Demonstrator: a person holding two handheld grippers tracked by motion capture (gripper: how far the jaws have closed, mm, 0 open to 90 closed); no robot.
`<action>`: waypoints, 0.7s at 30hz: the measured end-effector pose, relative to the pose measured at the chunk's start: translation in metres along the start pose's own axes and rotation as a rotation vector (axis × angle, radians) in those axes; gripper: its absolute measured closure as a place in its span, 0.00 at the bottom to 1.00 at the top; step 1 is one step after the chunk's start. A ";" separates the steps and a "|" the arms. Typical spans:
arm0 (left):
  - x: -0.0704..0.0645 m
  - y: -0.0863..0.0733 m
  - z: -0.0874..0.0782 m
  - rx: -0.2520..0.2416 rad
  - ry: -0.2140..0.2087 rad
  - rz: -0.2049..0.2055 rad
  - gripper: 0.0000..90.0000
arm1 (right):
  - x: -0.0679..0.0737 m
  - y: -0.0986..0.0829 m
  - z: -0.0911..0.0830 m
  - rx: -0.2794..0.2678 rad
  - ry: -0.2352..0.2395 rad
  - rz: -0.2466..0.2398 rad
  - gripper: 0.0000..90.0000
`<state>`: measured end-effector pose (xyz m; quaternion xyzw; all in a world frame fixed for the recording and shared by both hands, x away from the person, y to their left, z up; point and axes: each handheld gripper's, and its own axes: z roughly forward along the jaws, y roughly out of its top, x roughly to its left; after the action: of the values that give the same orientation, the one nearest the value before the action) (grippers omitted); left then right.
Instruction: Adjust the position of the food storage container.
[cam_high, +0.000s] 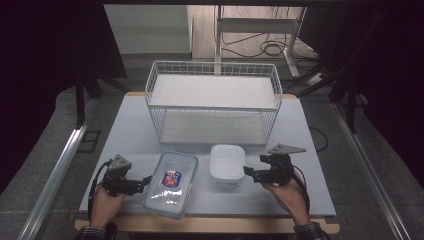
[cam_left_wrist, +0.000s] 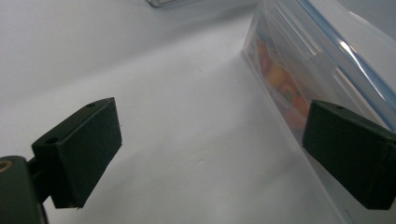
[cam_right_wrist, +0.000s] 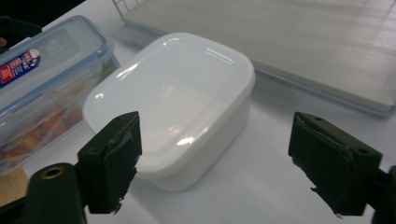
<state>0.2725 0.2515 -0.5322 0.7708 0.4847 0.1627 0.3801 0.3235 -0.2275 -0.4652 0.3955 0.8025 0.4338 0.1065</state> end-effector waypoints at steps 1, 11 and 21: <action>-0.001 0.000 0.001 0.009 0.001 0.007 0.06 | 0.003 0.005 0.001 0.000 0.001 -0.014 0.26; 0.001 0.000 -0.001 -0.004 0.010 -0.009 0.05 | 0.019 0.023 0.019 0.058 0.066 -0.089 0.52; 0.001 -0.001 -0.001 -0.003 0.004 -0.006 0.05 | 0.039 0.040 0.048 0.102 0.127 -0.164 0.84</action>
<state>0.2724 0.2530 -0.5324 0.7683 0.4877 0.1637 0.3809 0.3437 -0.1575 -0.4559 0.3053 0.8583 0.4065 0.0703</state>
